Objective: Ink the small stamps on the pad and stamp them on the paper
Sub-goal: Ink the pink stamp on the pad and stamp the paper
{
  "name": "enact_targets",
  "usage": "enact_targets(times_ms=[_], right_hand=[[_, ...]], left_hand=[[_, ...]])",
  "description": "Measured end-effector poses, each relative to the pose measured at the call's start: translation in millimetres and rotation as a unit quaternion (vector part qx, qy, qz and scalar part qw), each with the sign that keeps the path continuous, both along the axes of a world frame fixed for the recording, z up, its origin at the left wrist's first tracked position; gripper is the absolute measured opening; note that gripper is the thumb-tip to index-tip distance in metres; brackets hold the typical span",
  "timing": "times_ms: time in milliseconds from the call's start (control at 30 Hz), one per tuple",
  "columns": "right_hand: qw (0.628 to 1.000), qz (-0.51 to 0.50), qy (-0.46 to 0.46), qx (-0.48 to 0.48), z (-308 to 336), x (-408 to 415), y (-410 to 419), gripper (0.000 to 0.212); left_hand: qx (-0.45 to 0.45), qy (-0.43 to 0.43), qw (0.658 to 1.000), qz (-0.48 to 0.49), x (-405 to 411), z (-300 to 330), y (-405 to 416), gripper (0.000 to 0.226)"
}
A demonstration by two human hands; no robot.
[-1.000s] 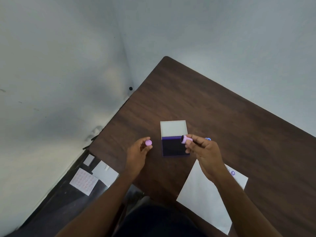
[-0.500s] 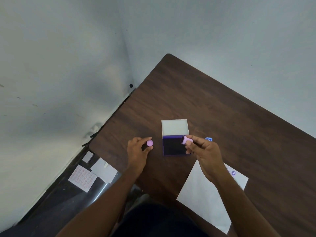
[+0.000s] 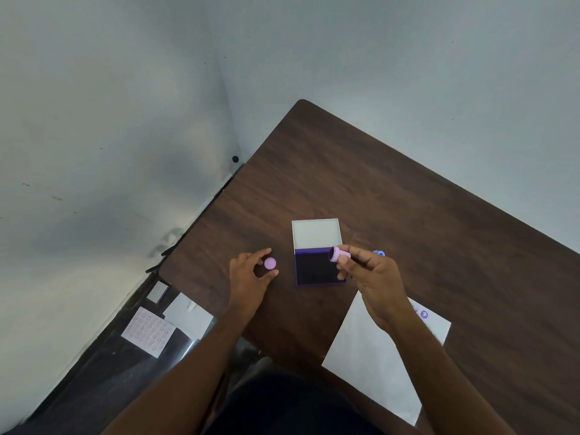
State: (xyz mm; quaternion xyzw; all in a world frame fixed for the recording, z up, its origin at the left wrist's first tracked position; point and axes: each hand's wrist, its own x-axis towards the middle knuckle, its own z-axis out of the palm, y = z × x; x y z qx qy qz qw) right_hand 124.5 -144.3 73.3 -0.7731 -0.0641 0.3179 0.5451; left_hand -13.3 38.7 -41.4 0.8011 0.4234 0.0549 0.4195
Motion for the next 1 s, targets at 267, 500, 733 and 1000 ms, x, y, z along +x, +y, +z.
enact_targets(times_ms=[267, 500, 733, 1000], right_hand=[[0.972, -0.075, 0.156, 0.161, 3.0, -1.9, -2.3, 0.033], [0.907, -0.111, 0.289, 0.286, 0.9, -2.7, -3.0, 0.028], [0.864, -0.098, 0.349, 0.349, 5.1, -1.1, -6.9, 0.030], [0.816, -0.073, 0.417, 0.393, 7.1, -4.1, -11.9, 0.038]], left_hand=[[-0.108, -0.102, 0.989, 0.020, 1.9, 50.3, 0.5, 0.023], [-0.130, -0.199, 0.967, -0.091, 44.0, 113.1, -21.9, 0.032], [-0.090, -0.153, 0.967, -0.181, 67.2, 133.4, -35.6, 0.059], [-0.048, -0.201, 0.960, -0.187, 67.4, 146.9, -47.1, 0.043]])
